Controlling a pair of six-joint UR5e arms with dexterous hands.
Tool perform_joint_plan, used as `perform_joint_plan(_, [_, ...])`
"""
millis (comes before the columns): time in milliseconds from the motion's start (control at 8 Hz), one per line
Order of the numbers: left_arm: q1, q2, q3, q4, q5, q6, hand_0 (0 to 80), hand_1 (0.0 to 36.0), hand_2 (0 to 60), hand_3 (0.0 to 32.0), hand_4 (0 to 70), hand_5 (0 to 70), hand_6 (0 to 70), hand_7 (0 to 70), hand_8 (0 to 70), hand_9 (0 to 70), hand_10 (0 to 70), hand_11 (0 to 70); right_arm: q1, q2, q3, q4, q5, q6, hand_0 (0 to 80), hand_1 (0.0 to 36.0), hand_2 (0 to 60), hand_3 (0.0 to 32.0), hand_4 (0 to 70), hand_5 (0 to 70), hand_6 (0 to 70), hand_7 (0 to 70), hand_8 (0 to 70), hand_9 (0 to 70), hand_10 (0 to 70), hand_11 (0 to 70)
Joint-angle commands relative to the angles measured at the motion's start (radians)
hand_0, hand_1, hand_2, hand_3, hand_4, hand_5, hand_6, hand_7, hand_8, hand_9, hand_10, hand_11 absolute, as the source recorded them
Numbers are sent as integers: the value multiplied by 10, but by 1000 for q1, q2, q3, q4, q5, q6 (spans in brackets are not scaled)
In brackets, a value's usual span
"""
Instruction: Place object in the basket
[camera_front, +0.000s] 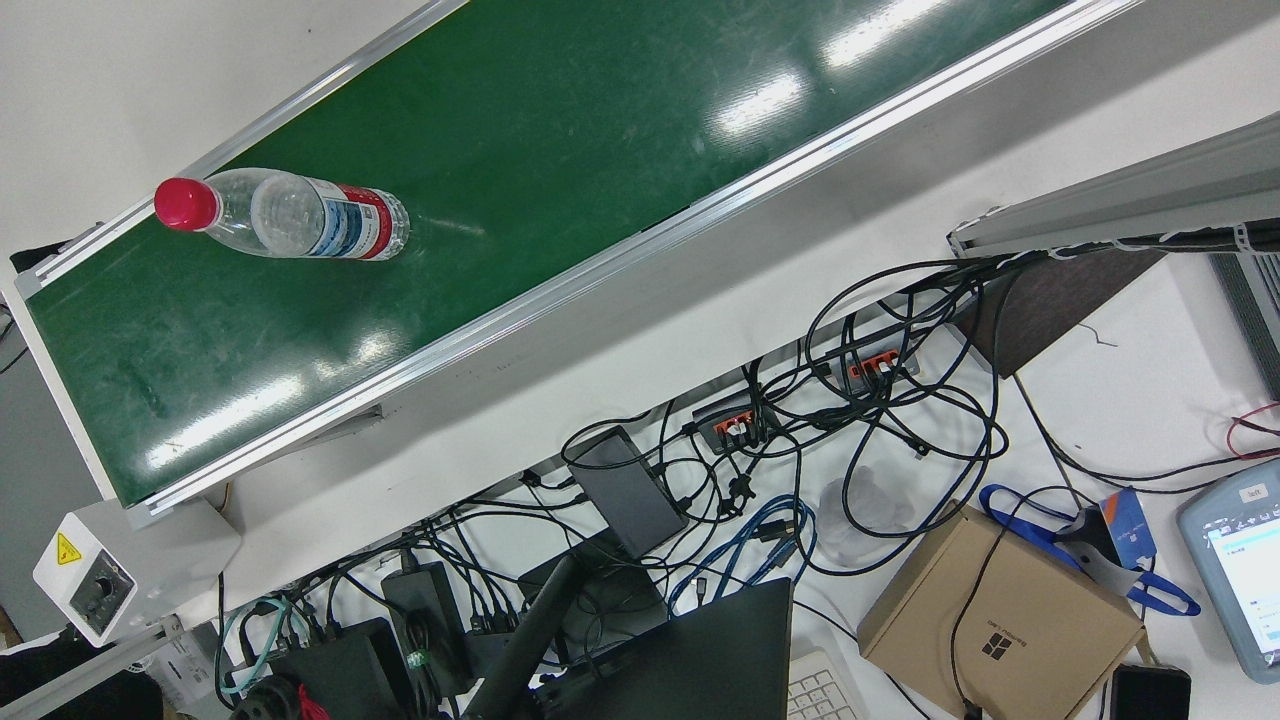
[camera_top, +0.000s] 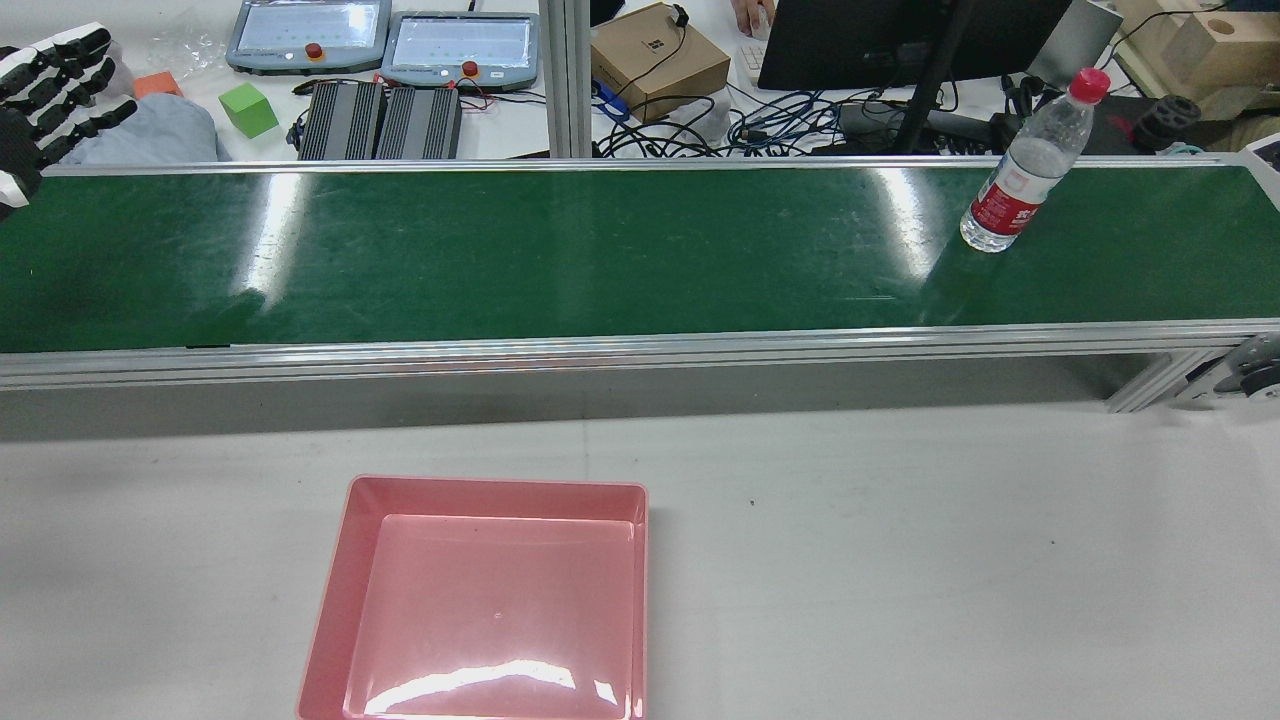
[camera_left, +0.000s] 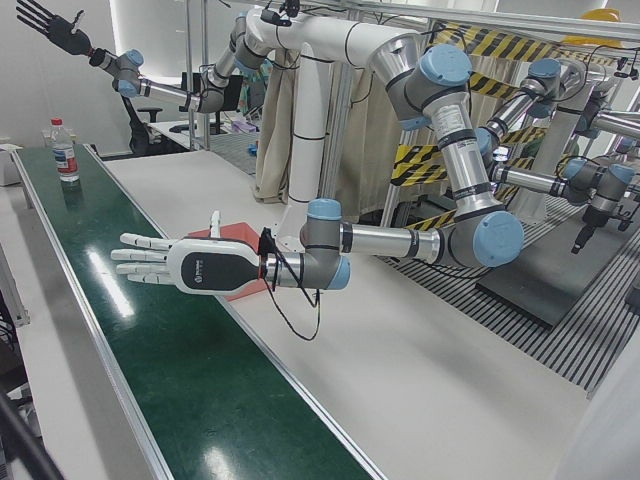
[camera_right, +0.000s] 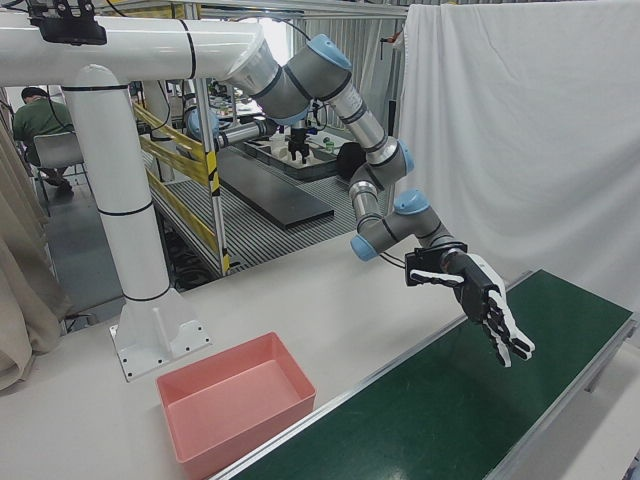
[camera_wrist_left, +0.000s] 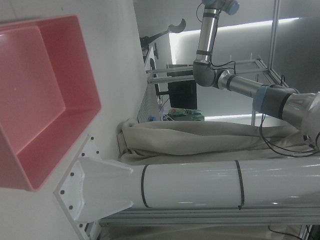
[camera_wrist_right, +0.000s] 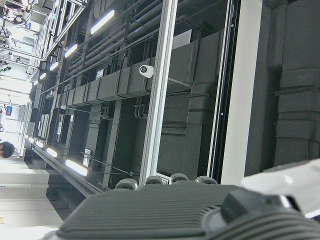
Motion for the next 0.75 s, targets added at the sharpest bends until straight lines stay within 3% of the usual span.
perform_joint_plan(0, [-1, 0, -1, -1, 0, -2, 508, 71, 0, 0, 79, 117, 12, 0, 13, 0, 52, 89, 0, 0, 0, 0, 0, 0, 0, 0, 0, 0, 0, 0, 0, 0, 0, 0, 0, 0])
perform_joint_plan(625, [-3, 0, -5, -1, 2, -15, 513, 74, 0, 0, 80, 118, 12, 0, 14, 0, 52, 88, 0, 0, 0, 0, 0, 0, 0, 0, 0, 0, 0, 0, 0, 0, 0, 0, 0, 0])
